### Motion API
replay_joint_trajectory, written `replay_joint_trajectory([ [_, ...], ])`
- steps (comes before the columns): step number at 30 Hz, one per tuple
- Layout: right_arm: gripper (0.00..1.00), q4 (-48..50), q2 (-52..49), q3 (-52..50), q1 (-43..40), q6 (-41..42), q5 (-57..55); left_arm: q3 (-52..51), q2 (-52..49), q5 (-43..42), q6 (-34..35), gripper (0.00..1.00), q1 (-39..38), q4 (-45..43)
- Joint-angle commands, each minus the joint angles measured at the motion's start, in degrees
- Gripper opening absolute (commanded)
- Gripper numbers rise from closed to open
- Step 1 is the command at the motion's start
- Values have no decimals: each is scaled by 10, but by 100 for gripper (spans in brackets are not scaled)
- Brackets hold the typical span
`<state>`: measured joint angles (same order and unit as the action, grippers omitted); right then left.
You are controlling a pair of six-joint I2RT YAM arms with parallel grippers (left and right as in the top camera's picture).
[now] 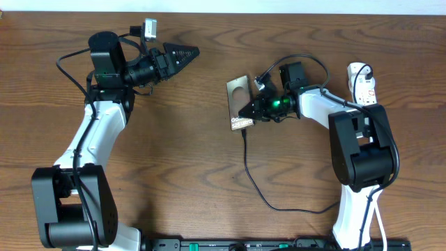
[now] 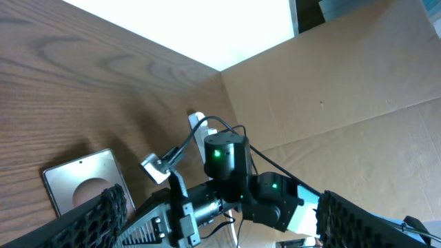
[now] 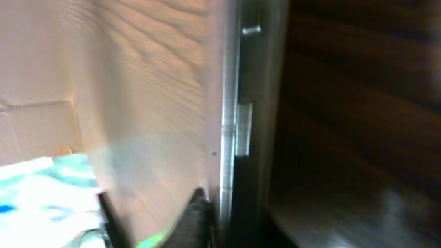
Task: Plug charger to phone and switch on socket
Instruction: 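Lower the phone flat onto the table with the right gripper and release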
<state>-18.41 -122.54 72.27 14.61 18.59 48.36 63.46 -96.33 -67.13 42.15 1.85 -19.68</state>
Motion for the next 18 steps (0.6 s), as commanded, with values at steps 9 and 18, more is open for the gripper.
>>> replay_joint_trajectory([
  [9, 46, -22, -14, 2, 0, 7, -142, 5, 6, -1, -2, 89, 2, -1],
  [18, 81, -68, 56, 39, -3, 22, -222, 5, 6, 0, -2, 89, 2, -1],
])
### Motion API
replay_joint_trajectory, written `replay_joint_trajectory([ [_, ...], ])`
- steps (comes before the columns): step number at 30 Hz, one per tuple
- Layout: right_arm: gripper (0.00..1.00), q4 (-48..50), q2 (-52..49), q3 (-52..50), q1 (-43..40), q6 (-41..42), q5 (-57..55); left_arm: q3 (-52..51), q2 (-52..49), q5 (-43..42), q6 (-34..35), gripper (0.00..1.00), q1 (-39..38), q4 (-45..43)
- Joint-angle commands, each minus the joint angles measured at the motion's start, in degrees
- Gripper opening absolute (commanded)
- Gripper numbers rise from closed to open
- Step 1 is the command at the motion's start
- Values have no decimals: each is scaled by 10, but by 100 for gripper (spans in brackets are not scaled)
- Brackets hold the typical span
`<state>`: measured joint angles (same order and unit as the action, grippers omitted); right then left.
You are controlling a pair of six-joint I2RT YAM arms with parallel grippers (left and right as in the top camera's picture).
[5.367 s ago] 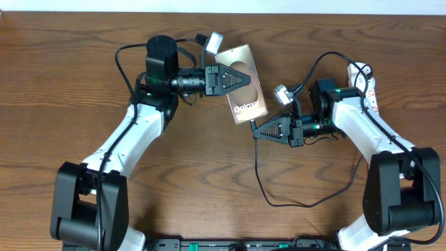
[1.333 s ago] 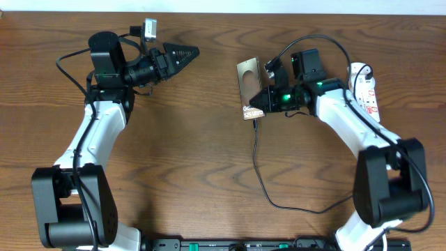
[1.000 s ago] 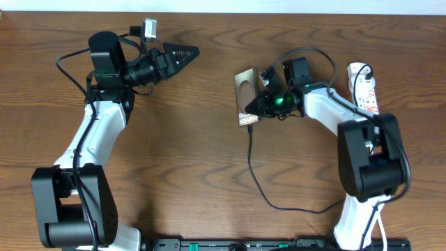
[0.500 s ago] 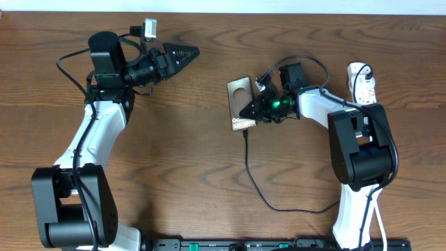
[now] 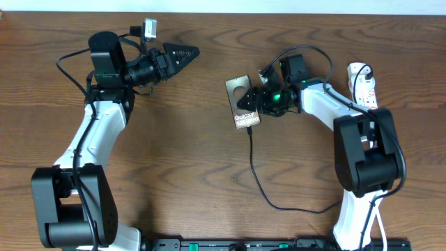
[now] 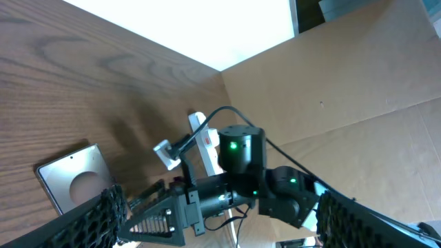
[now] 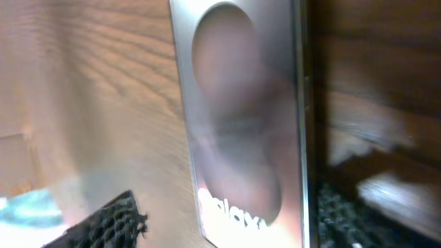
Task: Plug charger to phone and switch on socket
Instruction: 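Lower the phone flat onto the table with the right gripper and release, then move the right gripper over the white power strip's switch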
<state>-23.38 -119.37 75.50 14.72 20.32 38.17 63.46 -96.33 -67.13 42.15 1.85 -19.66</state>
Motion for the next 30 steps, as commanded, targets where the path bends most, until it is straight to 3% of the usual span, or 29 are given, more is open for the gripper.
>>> replay_joint_trajectory([
  [1, 82, -24, 36, 9, -4, 4, -132, 5, 6, -1, -2, 89, 2, -1],
  [7, 83, -74, 127, 42, -5, -36, -186, 5, 6, 0, -2, 89, 2, -1],
  [12, 89, -129, 202, 97, -21, -46, -288, 5, 6, 0, -2, 89, 2, -1],
  [18, 91, -158, 256, 134, -103, -47, -421, 5, 6, 0, -2, 89, 2, -1],
  [30, 93, -195, 202, 133, -302, -47, -421, 5, 6, -1, -2, 89, 2, -1],
])
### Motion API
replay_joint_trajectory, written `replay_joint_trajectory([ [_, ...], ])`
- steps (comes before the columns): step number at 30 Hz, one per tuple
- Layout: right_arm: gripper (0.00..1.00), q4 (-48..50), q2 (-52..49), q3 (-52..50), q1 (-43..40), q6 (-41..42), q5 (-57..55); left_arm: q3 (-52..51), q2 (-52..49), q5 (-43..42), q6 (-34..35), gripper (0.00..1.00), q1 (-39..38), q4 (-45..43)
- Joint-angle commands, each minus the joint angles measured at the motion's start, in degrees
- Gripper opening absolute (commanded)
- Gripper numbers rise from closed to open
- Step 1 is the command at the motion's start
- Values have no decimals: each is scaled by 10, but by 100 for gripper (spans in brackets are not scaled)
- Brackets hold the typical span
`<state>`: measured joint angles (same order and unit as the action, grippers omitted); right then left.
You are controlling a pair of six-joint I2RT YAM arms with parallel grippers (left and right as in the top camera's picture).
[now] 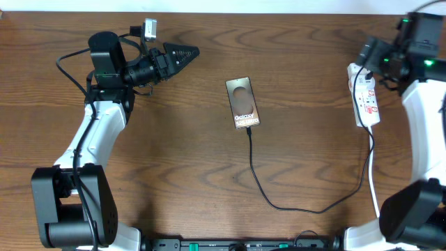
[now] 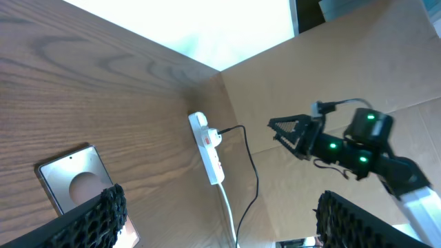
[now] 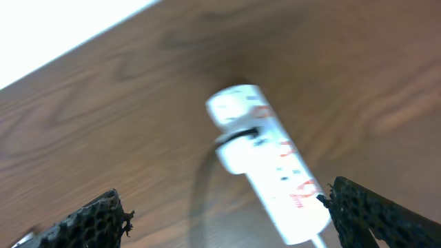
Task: Plug charger to phone and switch on socket
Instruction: 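Move the right gripper over the white power strip's switch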
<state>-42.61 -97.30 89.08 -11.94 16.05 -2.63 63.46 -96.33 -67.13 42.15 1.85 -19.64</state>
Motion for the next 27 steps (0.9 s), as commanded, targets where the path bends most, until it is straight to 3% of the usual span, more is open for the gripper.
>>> replay_joint_trajectory([
  [1, 93, -3, -27, -3, -46, -5, -13, 5, 6, 0, -2, 89, 2, -1],
  [7, 99, -14, -78, -3, -91, -5, -13, 5, 6, 0, -2, 90, 2, -1],
  [17, 99, -46, -179, -3, -101, -5, -12, 5, 6, 0, -2, 90, 2, -1],
  [27, 99, -16, -224, -3, -106, -17, 0, 5, 6, 0, -2, 90, 2, -1],
])
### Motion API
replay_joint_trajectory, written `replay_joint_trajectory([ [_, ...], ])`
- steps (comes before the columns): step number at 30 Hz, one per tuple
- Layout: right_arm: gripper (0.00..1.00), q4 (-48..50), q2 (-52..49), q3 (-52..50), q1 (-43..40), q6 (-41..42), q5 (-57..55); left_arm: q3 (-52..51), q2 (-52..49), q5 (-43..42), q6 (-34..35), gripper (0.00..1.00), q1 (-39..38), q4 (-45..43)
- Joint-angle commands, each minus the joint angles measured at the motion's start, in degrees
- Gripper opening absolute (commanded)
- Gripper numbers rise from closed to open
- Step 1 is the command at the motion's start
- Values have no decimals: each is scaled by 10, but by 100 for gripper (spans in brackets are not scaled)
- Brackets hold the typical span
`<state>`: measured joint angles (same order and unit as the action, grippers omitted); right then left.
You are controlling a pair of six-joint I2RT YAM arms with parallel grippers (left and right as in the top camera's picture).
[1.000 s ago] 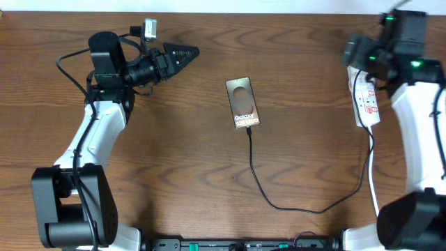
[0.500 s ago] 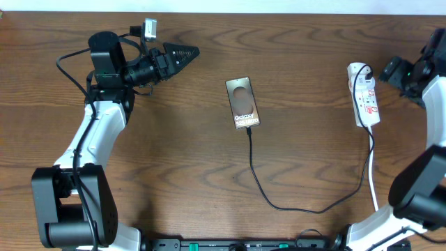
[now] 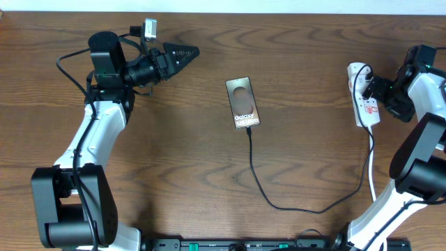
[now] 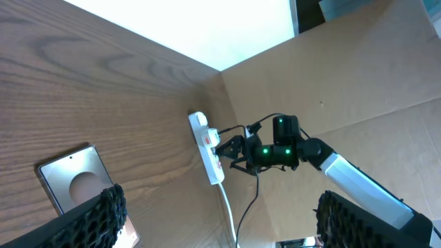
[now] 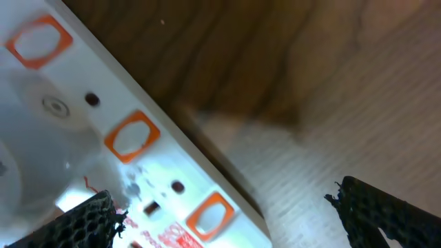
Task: Plug charger to phone and switch on socket
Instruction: 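Move the right gripper over the white power strip's switch, then press the power strip's switch down with the right gripper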
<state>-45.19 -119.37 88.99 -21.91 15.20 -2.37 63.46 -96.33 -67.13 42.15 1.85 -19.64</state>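
The phone [image 3: 244,103] lies back up in the middle of the table, and also shows at the lower left of the left wrist view [image 4: 79,182]. A black charger cable [image 3: 252,162] runs from its near end in a loop to the white power strip [image 3: 363,96] at the right. My right gripper [image 3: 371,88] is open, low against that strip. In the right wrist view the strip [image 5: 103,131] with its orange-framed switches fills the left half between the spread fingers. My left gripper [image 3: 187,51] is open and empty, raised at the back left.
The strip's white lead [image 3: 373,185] runs down the right side to the table's front edge. A cardboard wall [image 4: 344,76] stands beyond the table's right side. The table's wood surface [image 3: 174,167] spreads around the phone.
My right gripper was raised at the back right above the power strip; now it is down close against the strip's right side. The phone, the cable and the left arm have not moved.
My right gripper was at the phone's lower right edge, the phone slightly askew with the cable at its near end. Then it was beside the phone, which lay straighter. Then it was raised over the power strip, and now sits low against it. The left arm stayed still.
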Motion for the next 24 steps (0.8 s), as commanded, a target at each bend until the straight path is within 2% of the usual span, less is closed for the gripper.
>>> replay_joint_trajectory([
  [1, 99, 14, -3, -2, -9, -9, -5, 5, 6, 0, -2, 89, 2, -1],
  [10, 99, 26, -5, -2, -43, 2, -7, 5, 6, 0, -2, 89, 2, -1],
  [24, 99, 64, -17, -3, -43, 5, 14, 5, 6, 0, -2, 90, 2, -1],
])
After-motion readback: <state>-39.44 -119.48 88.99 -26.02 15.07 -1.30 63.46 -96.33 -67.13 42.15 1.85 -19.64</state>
